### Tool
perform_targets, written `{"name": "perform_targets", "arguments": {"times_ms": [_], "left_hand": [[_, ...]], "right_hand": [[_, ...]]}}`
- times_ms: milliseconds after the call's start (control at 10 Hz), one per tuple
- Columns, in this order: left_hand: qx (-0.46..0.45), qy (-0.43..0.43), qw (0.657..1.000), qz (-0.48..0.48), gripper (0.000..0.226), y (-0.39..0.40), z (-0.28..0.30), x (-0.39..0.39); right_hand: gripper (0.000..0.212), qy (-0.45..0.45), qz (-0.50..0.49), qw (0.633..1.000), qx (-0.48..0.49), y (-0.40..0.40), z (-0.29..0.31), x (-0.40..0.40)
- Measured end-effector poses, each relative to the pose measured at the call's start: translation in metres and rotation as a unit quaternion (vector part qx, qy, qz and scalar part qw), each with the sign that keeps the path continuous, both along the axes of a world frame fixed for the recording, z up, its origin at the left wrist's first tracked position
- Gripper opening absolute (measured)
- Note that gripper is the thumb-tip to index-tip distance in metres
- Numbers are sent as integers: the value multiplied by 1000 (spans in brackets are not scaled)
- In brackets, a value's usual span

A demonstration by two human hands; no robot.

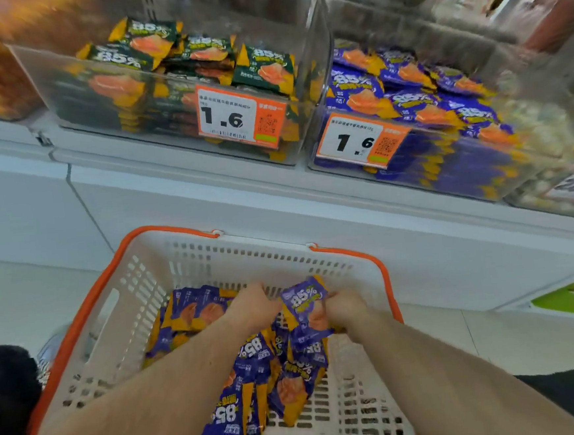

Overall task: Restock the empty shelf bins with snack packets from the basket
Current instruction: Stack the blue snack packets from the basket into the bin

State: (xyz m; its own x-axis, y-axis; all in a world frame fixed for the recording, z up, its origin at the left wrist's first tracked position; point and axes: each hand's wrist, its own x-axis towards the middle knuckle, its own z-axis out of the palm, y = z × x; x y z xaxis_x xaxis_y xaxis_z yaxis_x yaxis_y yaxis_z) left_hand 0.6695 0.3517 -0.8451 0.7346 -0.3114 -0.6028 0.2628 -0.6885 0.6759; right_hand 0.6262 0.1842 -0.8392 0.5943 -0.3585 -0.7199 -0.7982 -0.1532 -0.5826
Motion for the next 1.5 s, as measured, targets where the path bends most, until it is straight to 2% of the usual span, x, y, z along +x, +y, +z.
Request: {"name": "perform_targets", "arguments": {"times_ms": [100, 200, 300, 400, 500, 600, 700, 800, 900, 1000, 1100, 1200, 1300, 1400, 1500], "left_hand": [[-59, 54, 994, 75, 20, -5, 20, -11], [-171, 40, 975, 135, 17, -15, 40, -15], [-260, -26, 946, 194, 14, -25, 70, -20], [-294, -85, 931, 198, 23, -35, 97, -17], [-351, -118, 910, 185, 20, -43, 134, -16], [-384, -202, 890, 142, 19, -53, 165, -17], [-326, -378, 862, 91, 20, -63, 177, -7], [-123, -636, 762, 24, 55, -69, 183, 13], [39, -688, 723, -45, 81, -76, 201, 30], [157, -605, 772, -114, 91, -80, 202, 46], [202, -592, 769, -129, 95, -79, 192, 48], [197, -601, 766, -115, 93, -80, 186, 49], [192, -606, 764, -110, 91, -81, 186, 49], [188, -599, 770, -113, 90, -81, 186, 49], [183, -601, 770, -110, 89, -82, 187, 48]], "right_hand": [[29, -69, 17, 997, 10, 4, 36, -6], [41, -133, 5, 991, -8, 2, 63, -8], [36, -213, -16, 977, -11, 1, 100, -13], [29, -297, -55, 953, -8, -2, 139, -18], [28, -373, -107, 921, -7, -8, 168, -22], [24, -416, -121, 901, -23, -20, 190, -19], [27, -456, -152, 875, -56, -44, 214, -3], [28, -475, -208, 849, -98, -70, 246, 19], [30, -488, -223, 843, -29, -78, 281, 31], [36, -291, -92, 890, -340, -80, 288, 44], [44, -274, -98, 904, -313, -102, 273, 72], [30, -240, 4, 879, -411, -101, 259, 80], [13, -335, -199, 907, -161, -98, 267, 85], [31, -326, -140, 912, -204, -96, 265, 89], [29, -290, -93, 922, -240, -106, 256, 94]]}}
